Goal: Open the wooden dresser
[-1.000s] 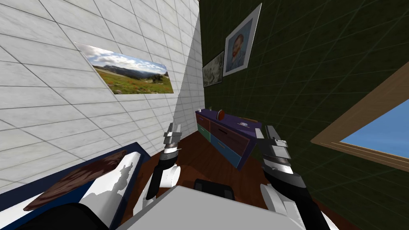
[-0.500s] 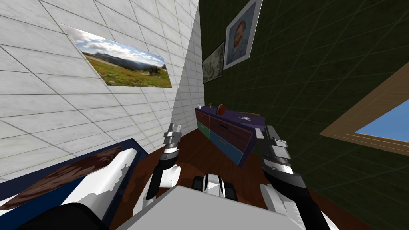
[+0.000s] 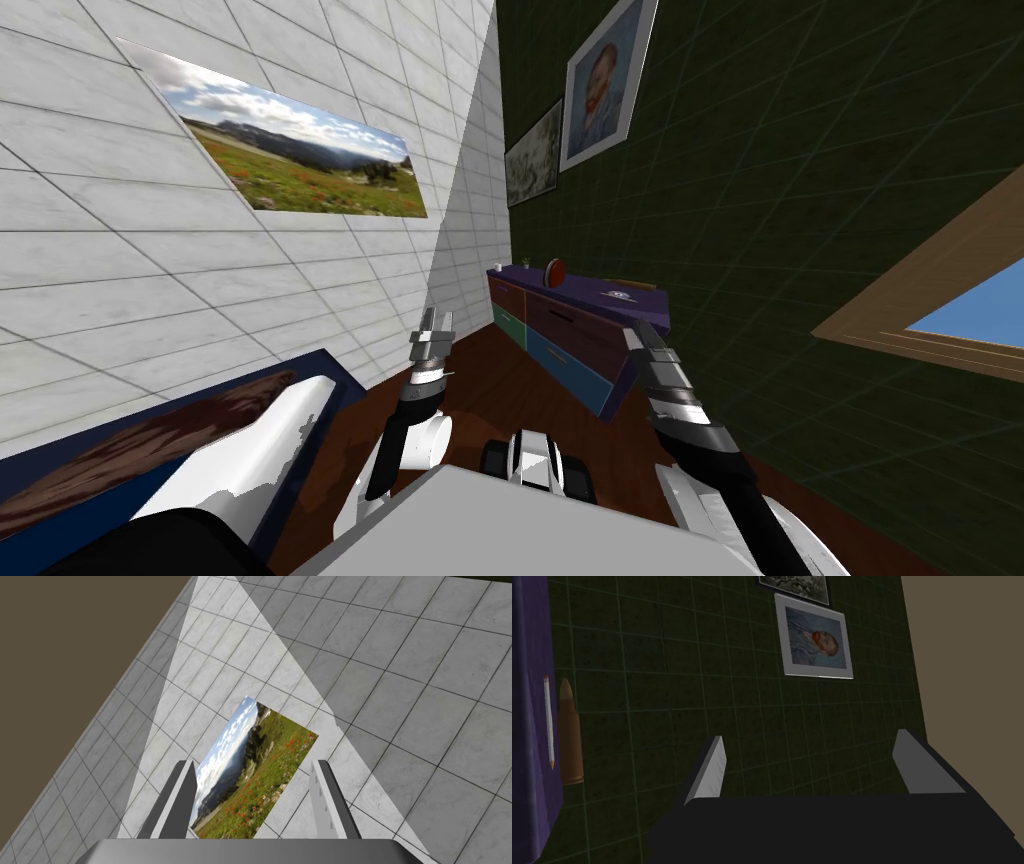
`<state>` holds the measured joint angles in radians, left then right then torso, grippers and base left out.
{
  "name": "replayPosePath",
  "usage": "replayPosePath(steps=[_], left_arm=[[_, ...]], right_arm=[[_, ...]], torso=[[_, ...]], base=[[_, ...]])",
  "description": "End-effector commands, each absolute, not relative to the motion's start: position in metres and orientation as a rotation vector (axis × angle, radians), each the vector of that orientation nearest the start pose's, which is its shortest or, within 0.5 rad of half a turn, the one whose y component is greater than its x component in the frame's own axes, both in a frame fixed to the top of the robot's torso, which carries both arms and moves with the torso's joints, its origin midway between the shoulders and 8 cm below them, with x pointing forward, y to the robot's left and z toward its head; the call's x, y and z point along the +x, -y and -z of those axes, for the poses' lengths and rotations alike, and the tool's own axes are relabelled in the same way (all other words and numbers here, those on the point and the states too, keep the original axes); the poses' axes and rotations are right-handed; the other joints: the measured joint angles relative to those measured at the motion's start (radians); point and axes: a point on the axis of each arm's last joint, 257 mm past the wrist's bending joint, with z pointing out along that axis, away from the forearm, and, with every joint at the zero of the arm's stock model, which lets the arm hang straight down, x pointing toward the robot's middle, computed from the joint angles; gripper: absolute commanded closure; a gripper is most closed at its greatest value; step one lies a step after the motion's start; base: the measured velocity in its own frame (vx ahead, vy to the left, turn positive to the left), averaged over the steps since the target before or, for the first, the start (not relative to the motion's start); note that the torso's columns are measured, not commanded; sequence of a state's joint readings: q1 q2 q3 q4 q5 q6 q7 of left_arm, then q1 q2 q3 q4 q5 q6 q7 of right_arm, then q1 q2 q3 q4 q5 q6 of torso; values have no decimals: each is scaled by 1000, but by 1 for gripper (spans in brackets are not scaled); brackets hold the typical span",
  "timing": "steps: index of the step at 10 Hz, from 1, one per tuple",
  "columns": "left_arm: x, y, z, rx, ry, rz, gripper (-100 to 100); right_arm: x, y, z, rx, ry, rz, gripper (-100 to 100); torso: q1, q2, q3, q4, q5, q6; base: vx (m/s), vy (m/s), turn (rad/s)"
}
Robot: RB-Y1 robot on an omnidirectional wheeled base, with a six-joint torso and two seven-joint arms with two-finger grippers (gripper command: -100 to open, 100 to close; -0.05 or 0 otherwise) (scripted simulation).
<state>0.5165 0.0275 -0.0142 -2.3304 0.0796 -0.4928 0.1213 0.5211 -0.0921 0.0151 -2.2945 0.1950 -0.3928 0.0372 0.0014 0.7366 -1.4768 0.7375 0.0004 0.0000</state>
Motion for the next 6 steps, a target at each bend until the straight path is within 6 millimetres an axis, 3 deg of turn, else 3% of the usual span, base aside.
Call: replayPosePath(steps=[1,2,4,5,6], left_arm=[[334,-281,-40,-711,-533,1483,0],[334,-281,-40,-711,-533,1483,0],[334,-281,-40,-711,-533,1483,0],[334,-281,-40,-711,-533,1483,0],[334,-281,-40,-711,-533,1483,0]], right_arm=[[381,257,39,506,-1025,-948,-100],[382,257,41,507,-1034,-938,-100],[398,268,77,488,-1150,-784,-100],[398,268,79,481,-1160,-767,-100],[405,276,99,472,-1221,-678,-100]], torso=[[0,0,0,0,0,0],[-1,0,0,0,0,0],[-3,4,2,1,-1,0],[-2,2,1,1,-1,0],[-1,2,1,1,0,0]], base=[[115,68,-58],[74,51,-8],[69,47,-48],[72,54,-23],[77,57,-45]])
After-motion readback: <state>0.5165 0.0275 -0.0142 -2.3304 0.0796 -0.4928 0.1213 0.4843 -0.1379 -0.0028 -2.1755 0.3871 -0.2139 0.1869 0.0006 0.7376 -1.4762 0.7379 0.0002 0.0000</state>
